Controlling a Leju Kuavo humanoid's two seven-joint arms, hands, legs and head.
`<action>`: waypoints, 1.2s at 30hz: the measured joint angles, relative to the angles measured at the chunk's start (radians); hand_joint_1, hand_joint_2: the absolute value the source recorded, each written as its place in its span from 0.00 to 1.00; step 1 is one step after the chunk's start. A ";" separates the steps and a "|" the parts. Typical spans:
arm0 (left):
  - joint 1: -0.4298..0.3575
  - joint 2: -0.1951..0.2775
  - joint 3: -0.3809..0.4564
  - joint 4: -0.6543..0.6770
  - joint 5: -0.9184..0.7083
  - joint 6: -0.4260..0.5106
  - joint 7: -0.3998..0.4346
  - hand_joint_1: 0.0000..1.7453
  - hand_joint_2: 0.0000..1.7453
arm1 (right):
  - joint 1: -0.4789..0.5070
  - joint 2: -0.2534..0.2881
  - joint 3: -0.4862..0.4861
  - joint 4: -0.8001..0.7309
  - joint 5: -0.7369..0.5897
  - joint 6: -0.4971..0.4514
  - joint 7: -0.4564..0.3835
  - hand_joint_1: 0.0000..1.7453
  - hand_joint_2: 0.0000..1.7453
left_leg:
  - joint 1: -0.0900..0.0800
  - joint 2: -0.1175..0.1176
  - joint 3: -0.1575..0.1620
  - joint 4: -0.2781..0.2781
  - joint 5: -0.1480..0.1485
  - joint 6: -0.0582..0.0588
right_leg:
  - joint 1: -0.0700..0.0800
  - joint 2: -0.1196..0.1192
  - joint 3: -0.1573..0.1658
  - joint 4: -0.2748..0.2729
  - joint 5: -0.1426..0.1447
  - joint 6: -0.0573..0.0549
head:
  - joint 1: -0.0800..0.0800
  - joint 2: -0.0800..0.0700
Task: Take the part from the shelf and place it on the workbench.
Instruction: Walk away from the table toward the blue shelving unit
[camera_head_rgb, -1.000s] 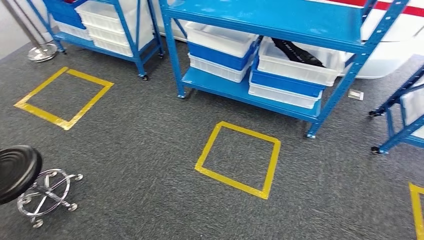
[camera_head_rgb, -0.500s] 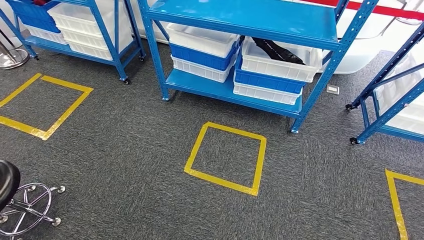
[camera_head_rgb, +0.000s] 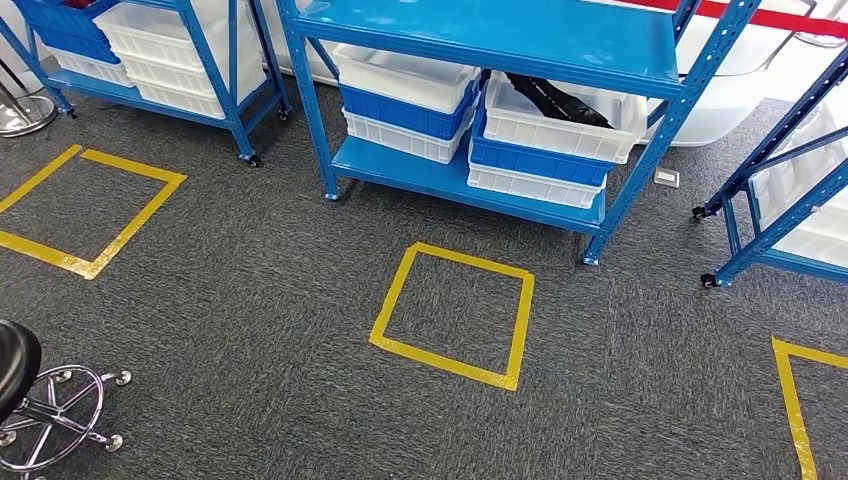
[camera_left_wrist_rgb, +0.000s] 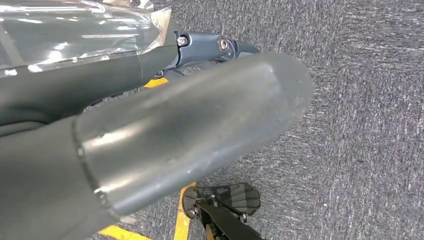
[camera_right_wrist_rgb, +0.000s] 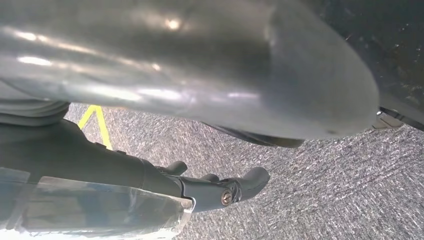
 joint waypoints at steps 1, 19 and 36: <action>-0.001 0.001 0.000 0.000 -0.003 0.002 0.000 0.00 0.00 | 0.000 0.000 0.000 0.000 0.000 -0.001 0.000 0.00 0.00 | 0.002 0.001 0.005 -0.009 0.004 0.008 | -0.001 0.000 0.003 -0.007 0.002 0.006 | 0.000 0.000; -0.007 0.001 -0.001 -0.001 -0.017 -0.005 0.002 0.00 0.00 | -0.002 -0.005 0.000 0.000 0.007 -0.016 0.007 0.00 0.00 | 0.053 0.023 0.025 0.019 -0.045 -0.052 | -0.032 -0.037 0.002 0.020 -0.020 0.000 | -0.003 0.000; -0.002 0.002 0.000 -0.001 -0.018 -0.006 0.002 0.00 0.00 | -0.004 -0.001 0.000 0.000 0.008 -0.020 0.010 0.00 0.00 | -0.012 0.018 0.002 -0.052 0.052 0.041 | 0.013 -0.031 -0.027 0.151 -0.111 -0.019 | -0.007 0.000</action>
